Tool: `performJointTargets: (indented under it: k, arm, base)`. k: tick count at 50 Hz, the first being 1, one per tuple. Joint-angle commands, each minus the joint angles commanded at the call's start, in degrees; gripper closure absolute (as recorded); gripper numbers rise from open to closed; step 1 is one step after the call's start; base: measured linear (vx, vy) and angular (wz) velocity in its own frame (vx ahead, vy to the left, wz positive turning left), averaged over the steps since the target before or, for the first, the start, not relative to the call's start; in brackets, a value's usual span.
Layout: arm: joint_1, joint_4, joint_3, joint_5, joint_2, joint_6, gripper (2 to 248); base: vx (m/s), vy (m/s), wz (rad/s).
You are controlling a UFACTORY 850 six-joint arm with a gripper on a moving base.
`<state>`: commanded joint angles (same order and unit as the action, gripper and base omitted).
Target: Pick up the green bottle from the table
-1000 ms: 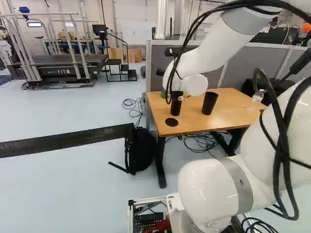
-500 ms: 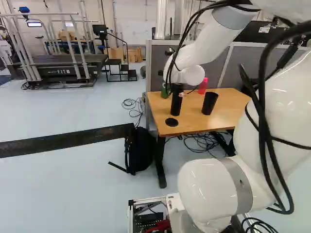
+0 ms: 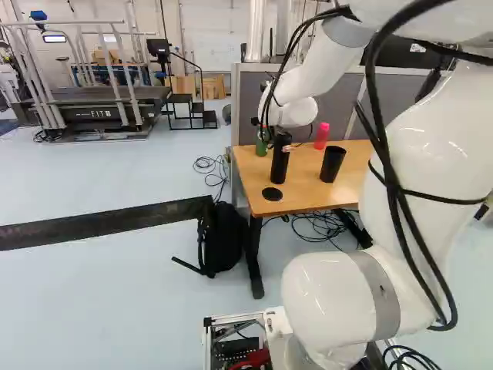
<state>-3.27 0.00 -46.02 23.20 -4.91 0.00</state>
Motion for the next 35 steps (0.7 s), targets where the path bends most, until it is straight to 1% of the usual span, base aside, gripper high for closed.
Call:
performJointTargets:
  k: [20,35]
  arm:
    - [0.3,0.0,-6.0,-6.9,-5.5,0.0,2]
    - [0.6,0.0,-8.3,-10.6,-7.6,0.0,2]
  base:
    - [0.000,0.000,0.000]
    - [0.000,0.000,0.000]
